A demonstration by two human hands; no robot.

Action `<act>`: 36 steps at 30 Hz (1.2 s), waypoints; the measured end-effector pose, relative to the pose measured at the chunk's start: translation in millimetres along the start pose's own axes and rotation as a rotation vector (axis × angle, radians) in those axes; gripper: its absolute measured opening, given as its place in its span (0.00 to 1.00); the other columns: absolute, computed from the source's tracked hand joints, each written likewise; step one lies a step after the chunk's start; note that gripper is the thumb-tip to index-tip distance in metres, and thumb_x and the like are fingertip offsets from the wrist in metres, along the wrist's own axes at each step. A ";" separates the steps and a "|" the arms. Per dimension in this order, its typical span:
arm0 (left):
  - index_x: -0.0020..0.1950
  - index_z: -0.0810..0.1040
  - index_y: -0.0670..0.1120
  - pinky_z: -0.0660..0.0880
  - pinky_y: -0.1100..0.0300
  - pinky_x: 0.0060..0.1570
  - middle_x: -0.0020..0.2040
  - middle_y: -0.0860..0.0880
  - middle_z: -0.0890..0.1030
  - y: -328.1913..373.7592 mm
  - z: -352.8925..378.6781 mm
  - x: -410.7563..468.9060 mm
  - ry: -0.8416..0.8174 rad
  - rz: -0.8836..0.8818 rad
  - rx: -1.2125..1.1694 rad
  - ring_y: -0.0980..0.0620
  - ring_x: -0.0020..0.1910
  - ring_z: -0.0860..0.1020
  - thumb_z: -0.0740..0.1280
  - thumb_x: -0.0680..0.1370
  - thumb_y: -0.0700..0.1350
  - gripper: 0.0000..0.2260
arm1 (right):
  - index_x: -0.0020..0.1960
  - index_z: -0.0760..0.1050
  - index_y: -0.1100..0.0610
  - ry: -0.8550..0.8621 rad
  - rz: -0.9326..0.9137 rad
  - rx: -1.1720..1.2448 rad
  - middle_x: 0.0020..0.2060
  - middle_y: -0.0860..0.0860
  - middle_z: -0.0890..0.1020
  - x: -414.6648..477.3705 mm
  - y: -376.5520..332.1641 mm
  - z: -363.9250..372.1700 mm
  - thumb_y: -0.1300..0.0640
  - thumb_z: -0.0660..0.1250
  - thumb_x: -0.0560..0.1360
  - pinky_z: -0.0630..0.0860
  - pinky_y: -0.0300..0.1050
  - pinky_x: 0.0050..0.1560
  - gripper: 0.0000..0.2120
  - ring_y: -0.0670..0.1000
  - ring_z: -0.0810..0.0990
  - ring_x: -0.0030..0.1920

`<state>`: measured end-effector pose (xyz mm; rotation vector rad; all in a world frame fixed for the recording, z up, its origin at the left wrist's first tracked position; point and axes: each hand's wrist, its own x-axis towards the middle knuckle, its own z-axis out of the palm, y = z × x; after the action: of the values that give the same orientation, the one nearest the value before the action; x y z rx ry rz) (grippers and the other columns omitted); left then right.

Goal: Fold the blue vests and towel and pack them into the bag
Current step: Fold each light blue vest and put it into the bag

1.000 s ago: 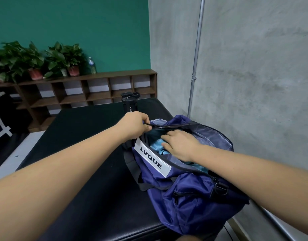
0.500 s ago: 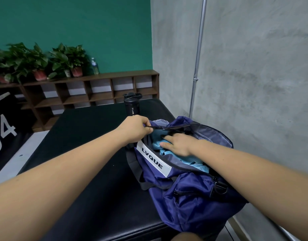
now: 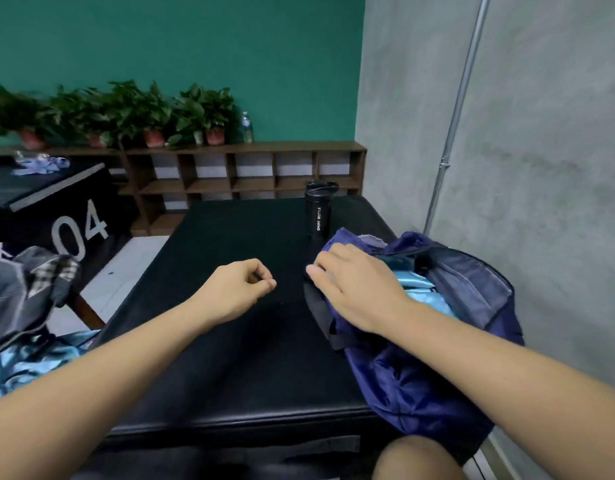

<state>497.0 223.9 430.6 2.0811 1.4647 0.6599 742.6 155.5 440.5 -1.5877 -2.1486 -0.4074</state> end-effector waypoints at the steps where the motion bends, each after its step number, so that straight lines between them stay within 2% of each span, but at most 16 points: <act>1: 0.48 0.82 0.55 0.81 0.56 0.39 0.41 0.54 0.86 -13.0 -4.5 -9.8 0.008 -0.022 -0.003 0.53 0.42 0.85 0.70 0.81 0.56 0.06 | 0.51 0.76 0.51 0.018 -0.021 -0.014 0.47 0.48 0.78 0.3 -14.9 8.8 0.38 0.50 0.86 0.72 0.52 0.54 0.22 0.55 0.76 0.51; 5: 0.46 0.83 0.55 0.83 0.50 0.48 0.40 0.55 0.86 -65.6 -20.4 -51.0 0.037 -0.104 0.012 0.54 0.41 0.85 0.70 0.80 0.54 0.05 | 0.55 0.78 0.52 -0.011 -0.015 0.035 0.48 0.49 0.78 0.3 -76.3 45.2 0.40 0.52 0.86 0.72 0.56 0.56 0.21 0.56 0.74 0.51; 8: 0.46 0.83 0.54 0.82 0.53 0.46 0.39 0.55 0.86 -102.5 -34.7 -81.2 0.086 -0.161 0.053 0.56 0.39 0.84 0.70 0.80 0.51 0.04 | 0.56 0.77 0.51 -0.114 -0.002 0.148 0.50 0.48 0.78 -0.5 -117.1 70.1 0.39 0.51 0.87 0.73 0.54 0.57 0.21 0.54 0.75 0.53; 11: 0.44 0.82 0.53 0.79 0.56 0.43 0.37 0.56 0.85 -140.5 -51.5 -108.8 0.168 -0.230 0.104 0.59 0.36 0.82 0.70 0.79 0.47 0.04 | 0.57 0.77 0.51 -0.228 0.012 0.246 0.50 0.46 0.77 -0.6 -145.3 86.2 0.39 0.51 0.88 0.70 0.48 0.54 0.21 0.52 0.74 0.53; 14: 0.42 0.82 0.54 0.75 0.59 0.39 0.34 0.56 0.84 -180.8 -64.8 -132.7 0.254 -0.323 0.137 0.60 0.35 0.81 0.72 0.77 0.46 0.05 | 0.57 0.77 0.51 -0.320 0.034 0.333 0.50 0.46 0.77 -0.8 -161.8 101.1 0.39 0.50 0.88 0.72 0.50 0.55 0.22 0.52 0.74 0.54; 18: 0.43 0.81 0.53 0.72 0.60 0.39 0.36 0.55 0.84 -221.6 -85.3 -152.0 0.346 -0.446 0.149 0.54 0.41 0.83 0.74 0.74 0.46 0.04 | 0.61 0.77 0.49 -0.377 0.007 0.351 0.54 0.45 0.77 1.2 -176.7 118.2 0.38 0.51 0.87 0.73 0.50 0.59 0.20 0.51 0.73 0.57; 23: 0.45 0.78 0.53 0.76 0.53 0.41 0.36 0.52 0.84 -268.3 -103.5 -160.3 0.474 -0.569 0.171 0.46 0.41 0.83 0.72 0.76 0.51 0.04 | 0.63 0.78 0.48 -0.421 -0.046 0.328 0.57 0.45 0.77 3.0 -192.0 133.7 0.38 0.52 0.87 0.71 0.52 0.65 0.21 0.51 0.73 0.59; 26: 0.45 0.78 0.51 0.77 0.52 0.44 0.38 0.49 0.83 -294.7 -109.4 -168.1 0.432 -0.656 0.251 0.43 0.45 0.82 0.70 0.77 0.55 0.09 | 0.62 0.78 0.47 -0.418 -0.051 0.332 0.56 0.44 0.77 5.5 -197.4 139.8 0.38 0.52 0.87 0.70 0.52 0.66 0.20 0.51 0.73 0.58; 29: 0.49 0.74 0.50 0.72 0.53 0.41 0.44 0.49 0.80 -313.4 -106.3 -177.4 0.257 -0.736 0.383 0.44 0.46 0.80 0.75 0.73 0.62 0.20 | 0.62 0.79 0.46 -0.401 -0.058 0.325 0.56 0.44 0.77 6.7 -199.9 143.9 0.38 0.52 0.87 0.70 0.53 0.66 0.20 0.50 0.73 0.58; 31: 0.52 0.71 0.51 0.72 0.53 0.39 0.47 0.49 0.79 -323.1 -104.7 -183.0 0.195 -0.752 0.428 0.46 0.46 0.79 0.78 0.69 0.63 0.24 | 0.62 0.79 0.46 -0.400 -0.058 0.328 0.57 0.44 0.77 6.7 -201.4 145.3 0.38 0.52 0.87 0.70 0.52 0.66 0.20 0.50 0.73 0.58; 33: 0.52 0.71 0.51 0.75 0.52 0.38 0.46 0.49 0.79 -328.1 -107.8 -187.4 0.197 -0.742 0.460 0.46 0.44 0.79 0.78 0.70 0.57 0.21 | 0.62 0.79 0.46 -0.402 -0.063 0.322 0.58 0.43 0.77 6.7 -202.1 145.9 0.38 0.53 0.87 0.70 0.51 0.66 0.20 0.50 0.73 0.59; 36: 0.49 0.77 0.48 0.76 0.54 0.37 0.41 0.48 0.80 -325.5 -116.4 -194.1 0.217 -0.725 0.475 0.46 0.42 0.78 0.73 0.72 0.44 0.08 | 0.63 0.79 0.46 -0.406 -0.062 0.330 0.59 0.43 0.77 5.3 -200.8 145.1 0.38 0.53 0.86 0.69 0.51 0.67 0.20 0.49 0.73 0.60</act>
<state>134.9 149.1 287.5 1.5966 2.5015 0.2591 525.1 169.2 322.5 -1.5099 -2.4062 0.2670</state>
